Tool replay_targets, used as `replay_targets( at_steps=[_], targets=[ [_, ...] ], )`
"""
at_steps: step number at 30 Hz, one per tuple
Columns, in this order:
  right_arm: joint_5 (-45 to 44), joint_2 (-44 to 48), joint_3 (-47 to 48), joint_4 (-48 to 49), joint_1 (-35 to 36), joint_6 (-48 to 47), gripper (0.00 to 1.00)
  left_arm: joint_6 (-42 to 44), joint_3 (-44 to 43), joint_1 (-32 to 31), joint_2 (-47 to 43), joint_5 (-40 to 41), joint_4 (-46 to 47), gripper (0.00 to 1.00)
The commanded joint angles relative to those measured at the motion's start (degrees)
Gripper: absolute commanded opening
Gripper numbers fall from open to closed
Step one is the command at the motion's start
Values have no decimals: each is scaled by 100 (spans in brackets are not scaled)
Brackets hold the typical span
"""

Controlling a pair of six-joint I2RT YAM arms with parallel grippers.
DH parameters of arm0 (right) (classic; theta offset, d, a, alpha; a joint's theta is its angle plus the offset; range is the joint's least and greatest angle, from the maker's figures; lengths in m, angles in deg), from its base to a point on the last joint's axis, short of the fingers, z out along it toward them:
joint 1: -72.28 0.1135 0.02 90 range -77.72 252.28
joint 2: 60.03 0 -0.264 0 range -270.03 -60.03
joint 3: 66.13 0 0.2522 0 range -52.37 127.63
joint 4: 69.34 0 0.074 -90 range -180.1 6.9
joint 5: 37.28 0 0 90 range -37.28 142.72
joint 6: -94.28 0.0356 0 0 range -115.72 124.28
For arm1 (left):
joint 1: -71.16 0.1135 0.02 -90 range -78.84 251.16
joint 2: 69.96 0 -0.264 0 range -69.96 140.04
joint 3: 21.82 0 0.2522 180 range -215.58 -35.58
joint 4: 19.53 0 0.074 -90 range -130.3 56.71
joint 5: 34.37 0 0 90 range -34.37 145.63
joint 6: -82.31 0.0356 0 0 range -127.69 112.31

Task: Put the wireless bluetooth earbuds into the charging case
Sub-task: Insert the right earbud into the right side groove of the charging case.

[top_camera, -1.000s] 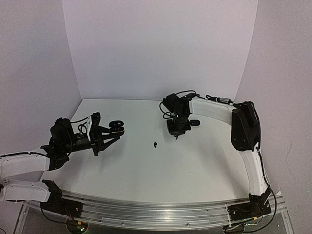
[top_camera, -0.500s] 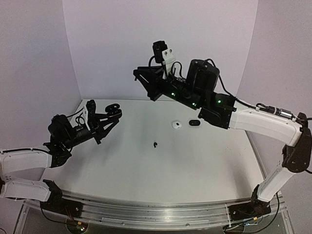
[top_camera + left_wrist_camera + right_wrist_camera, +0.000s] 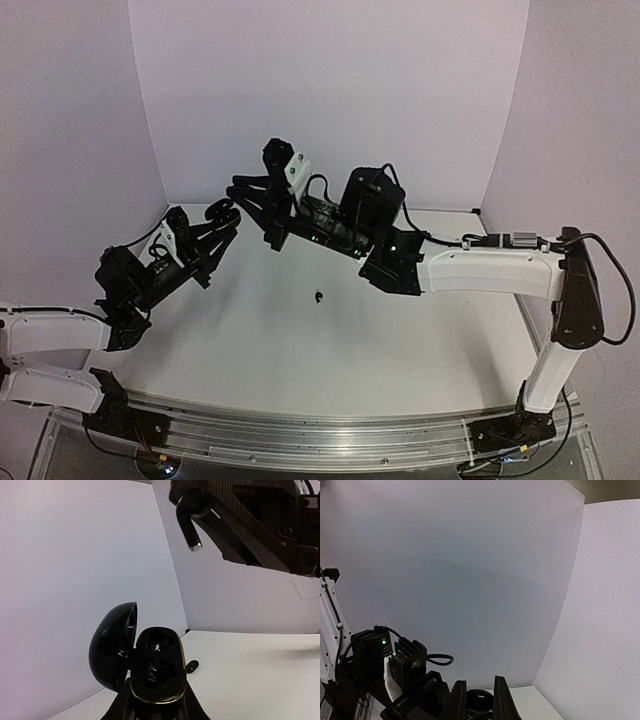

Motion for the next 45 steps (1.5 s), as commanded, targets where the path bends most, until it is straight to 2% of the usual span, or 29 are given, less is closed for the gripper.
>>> replay_targets(
  at_steps=[1,14,22,45],
  targets=[
    [139,-128,101,493,2,-331,0,281,-10,-22,11,179,345,0],
    [16,-381,190,230,5,-1136,0,-117,-224,-19,-52,10,-43,0],
    [-141,-438,203,26,1,-1440,0,-54,-227,-14,-70,-52,-84,0],
    [-437,-257,-177,-59,4,-1785,0,-458,-275,14,-35,-345,115,0]
  ],
)
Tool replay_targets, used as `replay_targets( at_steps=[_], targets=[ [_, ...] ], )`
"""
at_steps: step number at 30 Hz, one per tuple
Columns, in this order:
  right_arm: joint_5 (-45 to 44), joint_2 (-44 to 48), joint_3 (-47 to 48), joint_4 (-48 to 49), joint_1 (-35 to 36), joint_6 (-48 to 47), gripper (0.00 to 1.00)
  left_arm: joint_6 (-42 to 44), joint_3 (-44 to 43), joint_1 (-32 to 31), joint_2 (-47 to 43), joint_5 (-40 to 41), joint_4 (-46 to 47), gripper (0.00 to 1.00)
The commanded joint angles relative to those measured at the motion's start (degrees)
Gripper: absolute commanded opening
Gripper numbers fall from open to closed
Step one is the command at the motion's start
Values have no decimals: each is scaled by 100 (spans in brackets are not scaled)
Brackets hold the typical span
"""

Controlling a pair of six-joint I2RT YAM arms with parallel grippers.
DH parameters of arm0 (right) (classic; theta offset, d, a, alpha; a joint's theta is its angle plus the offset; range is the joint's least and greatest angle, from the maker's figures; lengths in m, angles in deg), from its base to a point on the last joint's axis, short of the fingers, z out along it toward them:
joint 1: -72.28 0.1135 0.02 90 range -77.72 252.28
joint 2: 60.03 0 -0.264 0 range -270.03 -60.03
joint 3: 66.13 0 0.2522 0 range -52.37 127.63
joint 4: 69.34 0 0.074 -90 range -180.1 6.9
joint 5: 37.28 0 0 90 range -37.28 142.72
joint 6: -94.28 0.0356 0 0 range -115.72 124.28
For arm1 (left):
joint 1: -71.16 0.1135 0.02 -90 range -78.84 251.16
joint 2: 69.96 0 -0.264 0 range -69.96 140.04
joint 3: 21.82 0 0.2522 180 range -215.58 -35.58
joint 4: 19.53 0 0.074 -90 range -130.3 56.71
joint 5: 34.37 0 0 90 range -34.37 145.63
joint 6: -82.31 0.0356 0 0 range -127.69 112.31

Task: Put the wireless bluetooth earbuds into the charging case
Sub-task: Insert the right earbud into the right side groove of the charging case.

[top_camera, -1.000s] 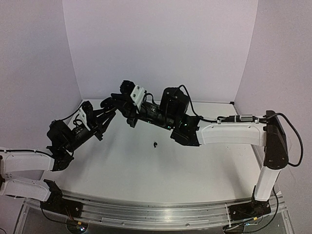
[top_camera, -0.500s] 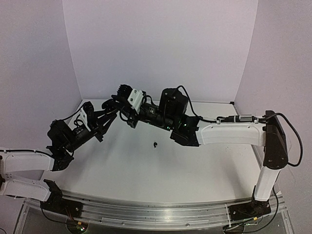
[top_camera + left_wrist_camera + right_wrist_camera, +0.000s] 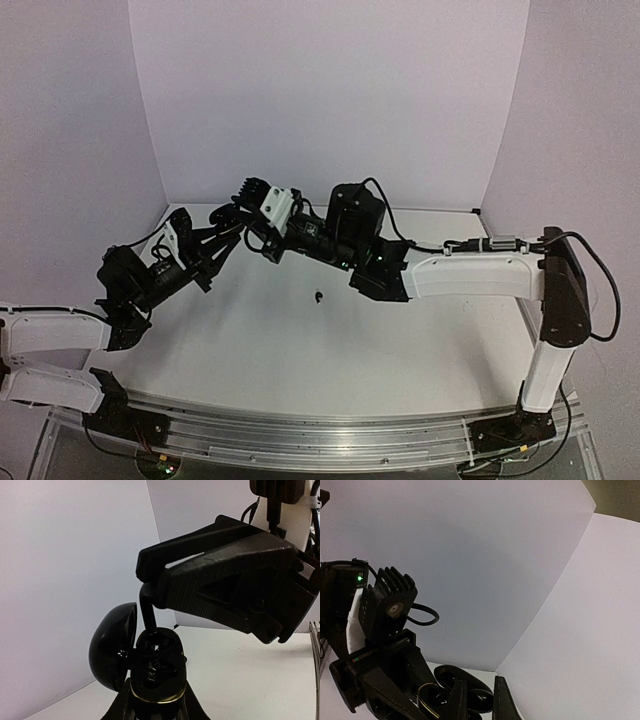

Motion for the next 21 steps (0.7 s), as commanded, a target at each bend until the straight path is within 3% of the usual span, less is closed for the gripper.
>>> replay_targets(
  at_steps=[1,21],
  targets=[
    [-59,125,-105,16,1,-12,0,-244,-284,18,-58,-123,300,0],
    [-439,26,-22,-122,-7,-499,0,-177,-302,30,-115,-533,367,0]
  ],
)
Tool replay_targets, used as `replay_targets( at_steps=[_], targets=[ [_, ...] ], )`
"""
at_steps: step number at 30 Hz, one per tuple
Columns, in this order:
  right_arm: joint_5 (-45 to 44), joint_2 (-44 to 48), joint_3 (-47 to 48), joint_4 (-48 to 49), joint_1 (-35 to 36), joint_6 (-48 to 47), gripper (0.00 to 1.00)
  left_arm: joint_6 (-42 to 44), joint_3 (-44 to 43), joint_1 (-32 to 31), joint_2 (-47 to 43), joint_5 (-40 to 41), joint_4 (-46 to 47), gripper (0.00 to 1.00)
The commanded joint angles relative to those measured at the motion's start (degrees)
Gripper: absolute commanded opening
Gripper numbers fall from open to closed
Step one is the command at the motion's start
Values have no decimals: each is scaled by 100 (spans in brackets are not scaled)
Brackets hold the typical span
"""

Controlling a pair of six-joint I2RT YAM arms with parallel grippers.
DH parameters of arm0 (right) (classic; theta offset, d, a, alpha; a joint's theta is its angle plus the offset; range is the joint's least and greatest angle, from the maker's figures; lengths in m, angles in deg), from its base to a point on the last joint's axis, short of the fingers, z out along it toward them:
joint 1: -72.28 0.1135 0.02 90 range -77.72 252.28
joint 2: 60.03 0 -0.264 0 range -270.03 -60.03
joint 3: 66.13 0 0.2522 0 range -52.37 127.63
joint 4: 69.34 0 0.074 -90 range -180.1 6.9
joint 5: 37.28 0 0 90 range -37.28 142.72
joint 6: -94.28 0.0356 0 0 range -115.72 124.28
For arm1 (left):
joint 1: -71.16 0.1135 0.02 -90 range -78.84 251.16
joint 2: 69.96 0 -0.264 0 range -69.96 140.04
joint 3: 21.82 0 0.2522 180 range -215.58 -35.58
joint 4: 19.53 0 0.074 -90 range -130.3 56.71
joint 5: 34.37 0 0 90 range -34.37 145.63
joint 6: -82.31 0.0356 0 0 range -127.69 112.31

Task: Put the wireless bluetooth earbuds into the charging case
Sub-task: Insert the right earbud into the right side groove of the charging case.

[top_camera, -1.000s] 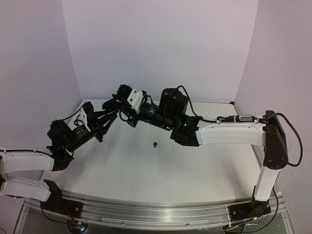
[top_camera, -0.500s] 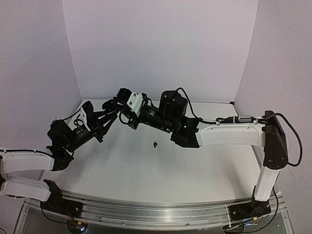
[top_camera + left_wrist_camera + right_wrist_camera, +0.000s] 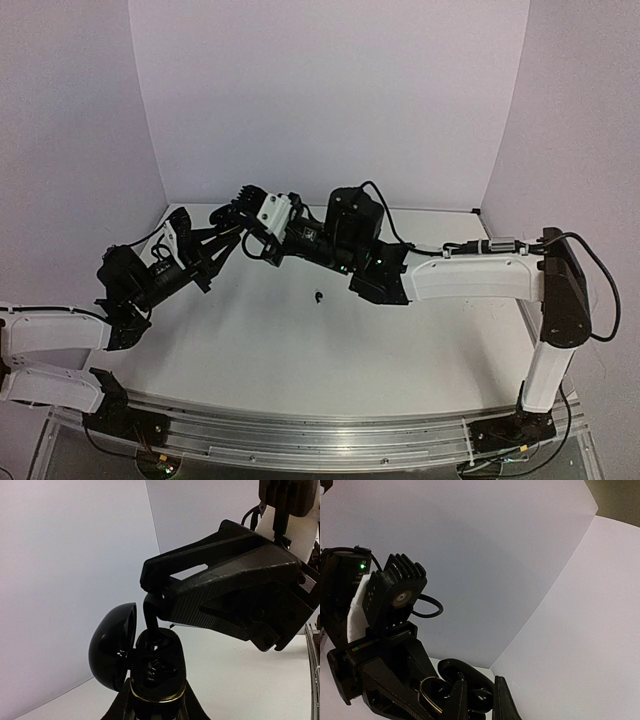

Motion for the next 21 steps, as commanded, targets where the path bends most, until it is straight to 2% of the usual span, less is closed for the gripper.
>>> replay_targets(
  at_steps=[1,8,13,21],
  targets=[
    [-303,27,72,-120,-15,-182,0,-35,-301,-12,-126,-396,371,0],
    [-400,-109,207,-152,-12,-373,0,-88,-318,-12,-130,-473,377,0],
    [-411,-69,86,-186,-15,-385,0,-466,-392,63,-197,-397,300,0],
    [-183,-156,391,-177,-23,51,0,-1026,-481,153,-232,-649,230,0]
  ],
)
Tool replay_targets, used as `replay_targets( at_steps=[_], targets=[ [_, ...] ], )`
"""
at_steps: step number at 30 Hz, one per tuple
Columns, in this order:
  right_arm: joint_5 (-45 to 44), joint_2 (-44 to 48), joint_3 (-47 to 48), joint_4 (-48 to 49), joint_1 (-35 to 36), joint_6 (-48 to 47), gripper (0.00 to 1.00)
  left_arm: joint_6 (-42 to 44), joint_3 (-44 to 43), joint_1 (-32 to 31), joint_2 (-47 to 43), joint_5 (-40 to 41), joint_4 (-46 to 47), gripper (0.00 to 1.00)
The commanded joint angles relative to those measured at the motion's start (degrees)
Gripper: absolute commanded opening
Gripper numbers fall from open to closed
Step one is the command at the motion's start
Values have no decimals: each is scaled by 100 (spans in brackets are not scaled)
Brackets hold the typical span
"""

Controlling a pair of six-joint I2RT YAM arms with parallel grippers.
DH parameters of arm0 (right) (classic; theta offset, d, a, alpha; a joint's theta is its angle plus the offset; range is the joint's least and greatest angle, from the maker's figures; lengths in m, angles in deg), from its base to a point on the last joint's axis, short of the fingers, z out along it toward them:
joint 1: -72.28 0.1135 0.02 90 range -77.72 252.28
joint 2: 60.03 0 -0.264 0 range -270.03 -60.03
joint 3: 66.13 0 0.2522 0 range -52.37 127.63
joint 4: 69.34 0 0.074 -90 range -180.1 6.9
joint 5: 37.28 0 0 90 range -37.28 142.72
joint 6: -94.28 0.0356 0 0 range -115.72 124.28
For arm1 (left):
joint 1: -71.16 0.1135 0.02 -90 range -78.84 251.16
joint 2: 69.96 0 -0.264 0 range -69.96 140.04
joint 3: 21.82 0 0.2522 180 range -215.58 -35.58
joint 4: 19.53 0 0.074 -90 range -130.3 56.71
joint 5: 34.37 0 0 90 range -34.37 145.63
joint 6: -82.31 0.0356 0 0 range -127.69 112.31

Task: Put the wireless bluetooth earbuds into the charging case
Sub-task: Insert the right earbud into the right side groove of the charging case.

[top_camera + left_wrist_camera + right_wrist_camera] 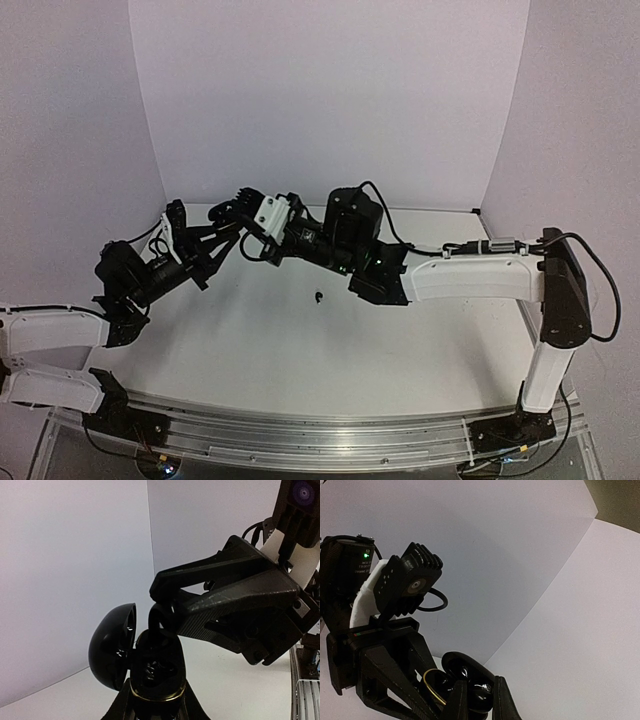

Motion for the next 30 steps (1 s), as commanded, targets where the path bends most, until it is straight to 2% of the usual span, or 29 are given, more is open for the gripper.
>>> replay_targets(
  at_steps=[1,7,16,30],
  targets=[
    [-63,-176,415,-138,-58,350,0,-287,-365,13,-174,-347,370,0],
    [-123,-182,624,-460,-199,814,0,-53,-382,10,-205,-413,228,0],
    [-193,-84,839,-1471,-194,978,0,1186,-426,13,-191,-380,-73,0],
    [-345,-235,1497,-2053,-196,2028,0,1661,-445,12,-176,-290,-189,0]
  ],
)
